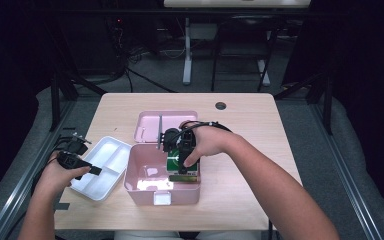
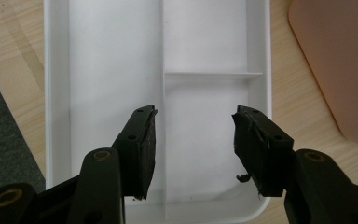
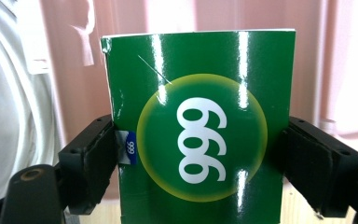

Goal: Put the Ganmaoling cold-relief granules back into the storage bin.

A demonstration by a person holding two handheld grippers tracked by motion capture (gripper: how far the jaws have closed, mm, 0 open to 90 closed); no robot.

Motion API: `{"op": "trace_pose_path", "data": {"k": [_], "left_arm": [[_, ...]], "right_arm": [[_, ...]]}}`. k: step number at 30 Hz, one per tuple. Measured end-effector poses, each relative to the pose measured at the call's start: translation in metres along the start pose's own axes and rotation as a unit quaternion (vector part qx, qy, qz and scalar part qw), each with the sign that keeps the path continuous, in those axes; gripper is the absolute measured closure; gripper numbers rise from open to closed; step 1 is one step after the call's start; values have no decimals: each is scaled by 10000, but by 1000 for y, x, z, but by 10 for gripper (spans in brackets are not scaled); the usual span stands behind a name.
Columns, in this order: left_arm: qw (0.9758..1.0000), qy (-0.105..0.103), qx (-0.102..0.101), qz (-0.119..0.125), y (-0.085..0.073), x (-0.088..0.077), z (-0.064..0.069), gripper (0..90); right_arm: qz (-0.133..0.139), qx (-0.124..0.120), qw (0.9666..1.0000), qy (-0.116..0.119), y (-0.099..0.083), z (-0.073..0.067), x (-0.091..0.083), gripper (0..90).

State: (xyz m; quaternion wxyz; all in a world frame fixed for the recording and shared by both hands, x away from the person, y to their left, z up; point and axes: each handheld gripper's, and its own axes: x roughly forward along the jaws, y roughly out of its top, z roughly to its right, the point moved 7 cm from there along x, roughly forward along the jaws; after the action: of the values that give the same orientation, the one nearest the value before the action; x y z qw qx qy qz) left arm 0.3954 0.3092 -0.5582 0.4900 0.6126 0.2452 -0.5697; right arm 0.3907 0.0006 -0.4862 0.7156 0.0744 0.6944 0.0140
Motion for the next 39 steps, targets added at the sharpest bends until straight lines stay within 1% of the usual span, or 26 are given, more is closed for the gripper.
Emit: {"op": "trace_pose_path", "data": {"k": [1,2,5,7,8,9,11,13,16,18,21,25,30,32,36,39], "left_arm": [[10000,-1,0,4,0,0,0,487],[10000,-1,0,4,0,0,0,487],[10000,0,10,-4,0,1,0,487],[10000,1,7,-22,0,2,1,486],[10000,2,9,-30,0,2,1,487],[10000,-6,25,-30,0,3,1,486],[10000,-8,25,-27,0,3,1,487],[10000,2,26,-38,0,3,0,486],[10000,-6,31,-47,0,3,1,486],[10000,-1,30,-46,0,4,1,486],[10000,3,34,-63,0,5,1,486],[10000,2,37,-66,0,5,1,486],[10000,15,34,-74,0,5,1,486],[10000,9,32,-75,0,5,1,486],[10000,6,39,-80,0,5,1,486],[10000,-4,35,-81,0,5,1,486]], "right_arm": [[-17,-2,10000,17,-1,0,4,161],[-17,-2,10000,17,-1,0,4,161],[-22,-30,10000,27,-3,0,16,159],[-50,-51,10000,1,-3,0,19,158],[-44,-61,10000,-21,-3,0,21,158],[4,10,10000,22,-4,0,26,157],[13,-13,10000,38,-4,0,29,157],[24,-25,10000,24,-4,1,36,155],[-26,-3,10000,46,-6,1,42,153],[-73,-17,10000,13,-7,2,45,151],[-100,-25,9999,2,-7,2,48,149],[-141,-78,9998,-72,-7,4,51,147],[-85,-47,9999,-111,-6,6,53,164],[-10,-1,10000,-97,-5,6,52,152],[14,14,9999,-106,-6,6,49,146],[27,46,9999,-100,-7,4,42,147]]}}
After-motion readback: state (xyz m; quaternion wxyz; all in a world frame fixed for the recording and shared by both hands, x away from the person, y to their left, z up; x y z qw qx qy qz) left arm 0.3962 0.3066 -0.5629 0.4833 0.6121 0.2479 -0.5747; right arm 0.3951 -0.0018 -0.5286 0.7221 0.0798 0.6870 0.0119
